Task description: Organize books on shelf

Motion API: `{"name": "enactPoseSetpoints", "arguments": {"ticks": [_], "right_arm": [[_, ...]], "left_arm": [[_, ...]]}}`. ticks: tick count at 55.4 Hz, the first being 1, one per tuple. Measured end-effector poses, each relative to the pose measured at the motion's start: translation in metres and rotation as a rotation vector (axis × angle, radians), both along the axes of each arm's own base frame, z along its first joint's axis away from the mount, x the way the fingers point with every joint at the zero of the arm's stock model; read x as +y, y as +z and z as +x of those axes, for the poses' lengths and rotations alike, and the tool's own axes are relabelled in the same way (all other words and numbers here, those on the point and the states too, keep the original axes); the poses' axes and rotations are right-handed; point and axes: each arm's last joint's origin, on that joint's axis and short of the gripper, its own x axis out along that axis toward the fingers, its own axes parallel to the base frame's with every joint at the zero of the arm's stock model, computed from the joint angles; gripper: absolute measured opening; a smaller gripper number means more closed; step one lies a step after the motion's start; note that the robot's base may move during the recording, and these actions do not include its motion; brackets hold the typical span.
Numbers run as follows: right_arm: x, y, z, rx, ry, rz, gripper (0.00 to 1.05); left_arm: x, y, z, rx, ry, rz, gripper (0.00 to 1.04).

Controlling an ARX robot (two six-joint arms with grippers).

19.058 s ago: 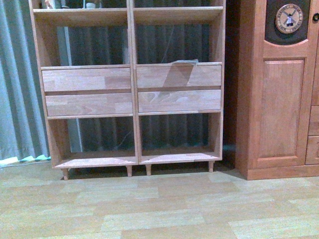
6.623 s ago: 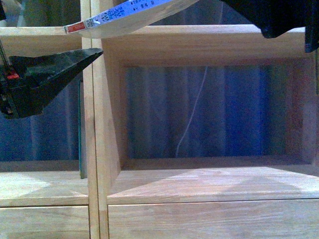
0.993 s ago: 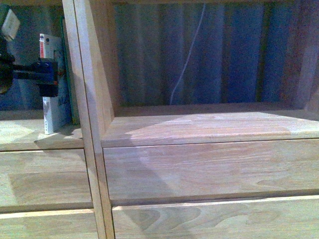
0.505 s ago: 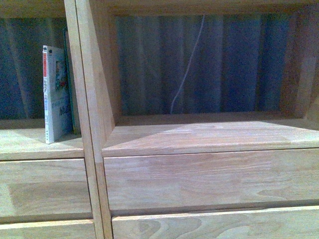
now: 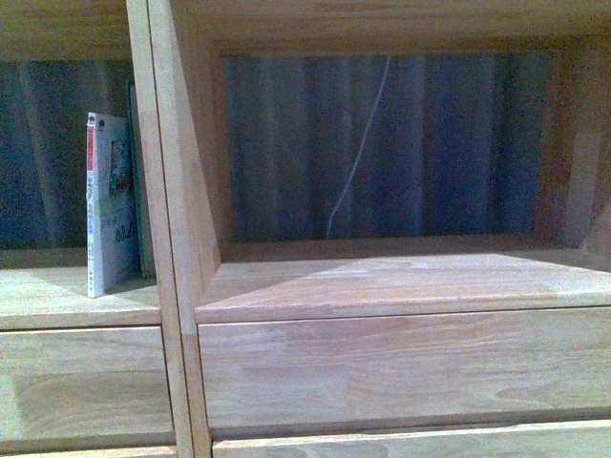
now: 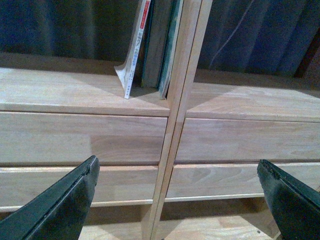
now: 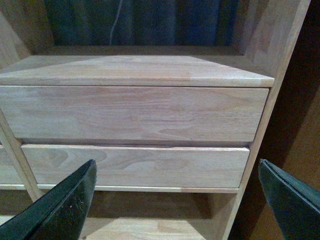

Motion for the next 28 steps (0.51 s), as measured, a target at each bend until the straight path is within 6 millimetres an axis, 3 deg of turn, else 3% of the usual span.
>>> {"name": "enactPoseSetpoints", "arguments": {"ticks": [6,12,17,28], "right_arm": [[0.0,0.0,0.0,0.0,0.0,0.0,0.98],[0.0,0.0,0.0,0.0,0.0,0.0,0.98],[0.0,0.0,0.0,0.0,-0.002,0.0,0.98],[0.0,0.0,0.0,0.0,-0.002,0.0,0.98]], "left_arm": [[-0.003,-0.008,-0.004,-0.016,-0.006,0.009,0.96],[0.0,-0.03,-0.004,-0.026,0.167,0.07,0.78],[0.001,-0.052,-0.003,-0.011,0.18,0.089,0.62],[0.001,-0.065,-0.003,-0.011,0.179,0.1,0.28]]}}
